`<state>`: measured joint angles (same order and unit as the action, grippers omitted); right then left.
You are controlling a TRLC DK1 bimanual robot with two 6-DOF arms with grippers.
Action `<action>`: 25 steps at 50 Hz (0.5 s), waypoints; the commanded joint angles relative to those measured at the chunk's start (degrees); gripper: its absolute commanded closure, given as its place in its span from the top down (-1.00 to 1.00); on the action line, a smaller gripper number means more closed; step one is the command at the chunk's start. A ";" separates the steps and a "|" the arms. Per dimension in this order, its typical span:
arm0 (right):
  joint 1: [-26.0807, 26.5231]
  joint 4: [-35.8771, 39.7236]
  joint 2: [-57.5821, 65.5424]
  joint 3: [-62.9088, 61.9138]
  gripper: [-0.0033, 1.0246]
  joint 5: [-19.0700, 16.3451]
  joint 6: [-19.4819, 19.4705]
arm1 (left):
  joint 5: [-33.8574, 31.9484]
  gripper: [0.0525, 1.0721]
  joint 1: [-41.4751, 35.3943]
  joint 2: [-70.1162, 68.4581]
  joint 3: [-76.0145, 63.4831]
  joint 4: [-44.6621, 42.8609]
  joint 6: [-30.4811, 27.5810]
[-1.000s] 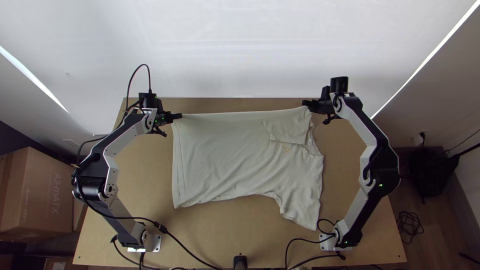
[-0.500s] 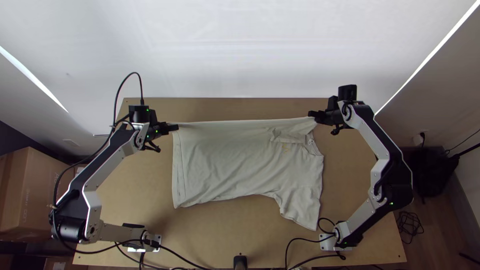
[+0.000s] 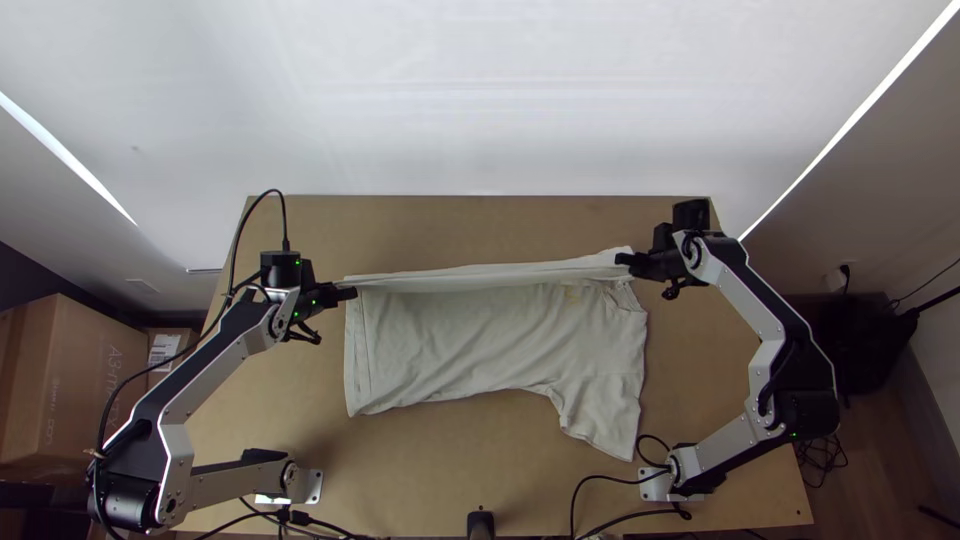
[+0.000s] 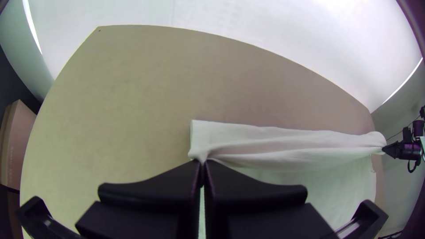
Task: Fold the t-shirt
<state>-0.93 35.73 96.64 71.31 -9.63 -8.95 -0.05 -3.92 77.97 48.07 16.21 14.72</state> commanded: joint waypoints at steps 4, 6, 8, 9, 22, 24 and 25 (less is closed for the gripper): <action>0.58 -2.59 -2.95 -5.39 -0.94 2.60 -1.42 | -0.21 -0.95 -0.21 -2.83 -3.60 -1.18 2.15; 0.58 -2.68 -3.21 -5.83 -0.80 2.77 -1.42 | -0.21 -0.92 -1.17 -3.97 -4.30 -1.27 1.89; 0.67 -2.59 -3.56 -6.44 -0.39 2.95 -1.42 | -0.21 -0.59 -1.88 -5.11 -5.10 -1.53 1.01; 0.75 -2.59 -3.83 -6.71 -0.12 3.04 -1.42 | -0.21 -0.30 -2.32 -5.55 -5.45 -1.35 0.75; 2.77 1.80 -8.05 -9.17 0.80 3.12 -1.68 | -0.21 0.75 -3.64 -9.51 -7.21 4.01 -1.01; 3.39 5.23 -8.93 -8.99 0.84 1.37 -1.77 | -0.21 0.75 -3.28 -10.56 -7.47 4.89 -1.36; 3.74 6.29 -9.63 -9.17 0.85 0.66 -1.77 | -0.21 0.76 -3.20 -11.00 -7.47 5.33 -1.62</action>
<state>1.30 37.47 90.63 63.40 -7.11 -10.02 -0.23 -7.18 69.58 42.28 19.73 14.31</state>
